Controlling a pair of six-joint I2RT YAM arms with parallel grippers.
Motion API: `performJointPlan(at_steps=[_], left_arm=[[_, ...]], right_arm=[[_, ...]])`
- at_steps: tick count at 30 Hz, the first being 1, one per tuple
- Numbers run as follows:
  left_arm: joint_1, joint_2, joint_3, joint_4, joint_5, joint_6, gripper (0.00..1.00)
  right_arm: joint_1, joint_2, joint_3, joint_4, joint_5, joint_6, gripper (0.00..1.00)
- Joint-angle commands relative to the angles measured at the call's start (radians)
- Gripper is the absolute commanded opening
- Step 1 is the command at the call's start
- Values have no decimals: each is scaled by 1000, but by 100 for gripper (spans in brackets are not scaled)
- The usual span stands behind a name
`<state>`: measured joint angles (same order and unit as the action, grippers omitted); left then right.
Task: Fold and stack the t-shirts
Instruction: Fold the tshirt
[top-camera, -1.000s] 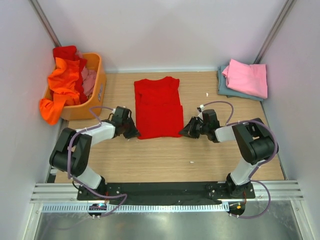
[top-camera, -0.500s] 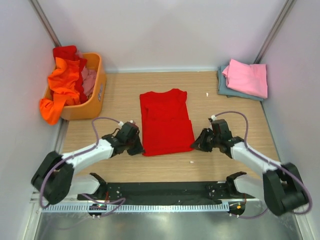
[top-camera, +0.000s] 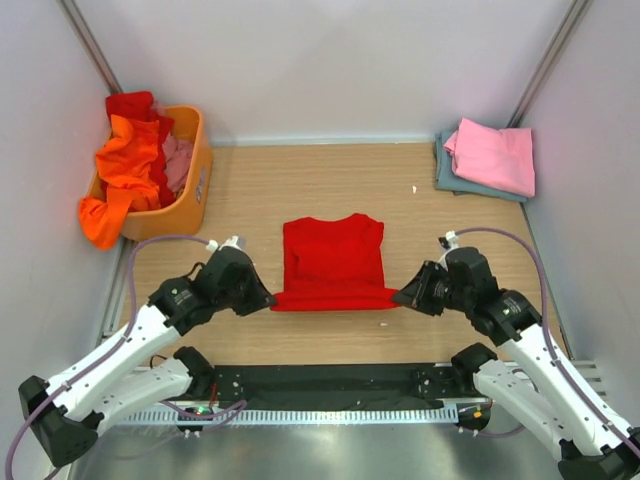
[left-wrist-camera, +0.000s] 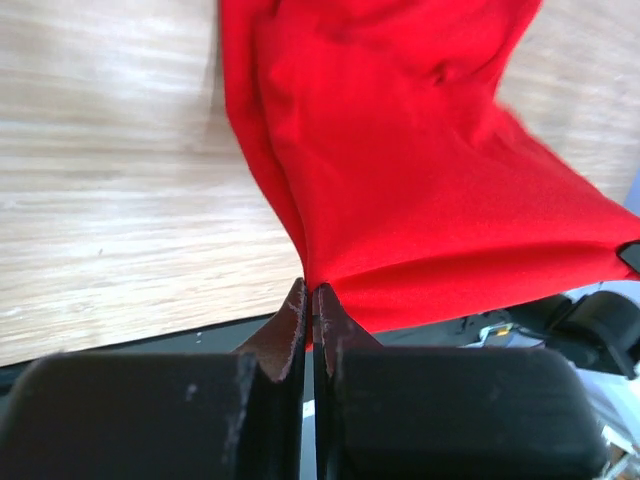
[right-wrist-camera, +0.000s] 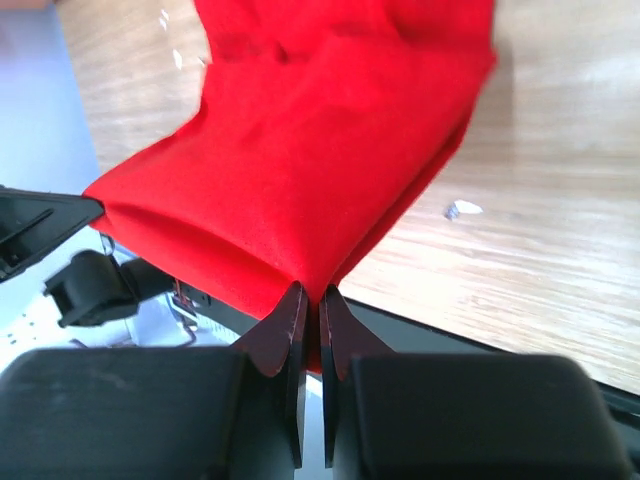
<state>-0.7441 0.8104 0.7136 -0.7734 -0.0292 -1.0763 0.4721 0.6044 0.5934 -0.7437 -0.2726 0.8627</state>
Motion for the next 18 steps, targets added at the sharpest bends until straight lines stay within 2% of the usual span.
performJointPlan(at_steps=[1,8,18], left_arm=[[8,51,112,-145,-139,41,0],[35,263,340,-155,-238,174,0],[241,521,515,-37,-97,305,0]], right_arm=[[-3,84,146,-103,139,-73,1],[-4,374,342,-57,243,-198,1],[-73,629,474,35,213,-290,1]])
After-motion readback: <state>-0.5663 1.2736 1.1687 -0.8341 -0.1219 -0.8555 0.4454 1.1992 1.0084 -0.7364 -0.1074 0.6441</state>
